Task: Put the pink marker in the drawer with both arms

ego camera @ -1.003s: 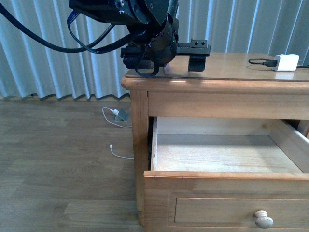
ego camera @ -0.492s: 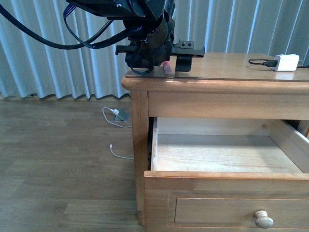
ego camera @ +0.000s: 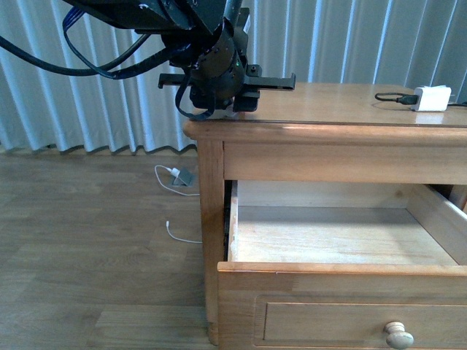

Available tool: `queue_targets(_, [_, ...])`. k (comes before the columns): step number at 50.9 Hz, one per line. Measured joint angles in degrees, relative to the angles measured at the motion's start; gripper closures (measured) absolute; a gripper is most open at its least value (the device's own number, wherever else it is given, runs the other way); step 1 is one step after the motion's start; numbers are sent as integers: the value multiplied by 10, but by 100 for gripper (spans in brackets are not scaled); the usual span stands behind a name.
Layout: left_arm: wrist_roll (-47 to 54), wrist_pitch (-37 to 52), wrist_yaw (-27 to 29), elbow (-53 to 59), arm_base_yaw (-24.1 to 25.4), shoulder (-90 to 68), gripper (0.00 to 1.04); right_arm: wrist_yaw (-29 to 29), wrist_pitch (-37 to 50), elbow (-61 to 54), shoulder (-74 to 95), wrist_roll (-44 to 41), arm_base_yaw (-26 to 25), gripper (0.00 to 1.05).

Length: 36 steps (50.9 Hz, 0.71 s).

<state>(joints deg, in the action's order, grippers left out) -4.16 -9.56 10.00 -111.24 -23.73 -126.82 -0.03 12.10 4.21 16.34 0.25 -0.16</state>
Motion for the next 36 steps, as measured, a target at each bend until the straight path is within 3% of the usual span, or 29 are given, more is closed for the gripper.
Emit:
queue_targets(12, [26,56,-77,116,3,74,90,0,0,0,0,0,0,8])
queue_targets(22, [89,92,-193,254,-1,179,90,0,0,0,0,0,0,8])
queue_targets(36, [167,100,-257,339,-20,233,90,0,0,0,0,0,0,8])
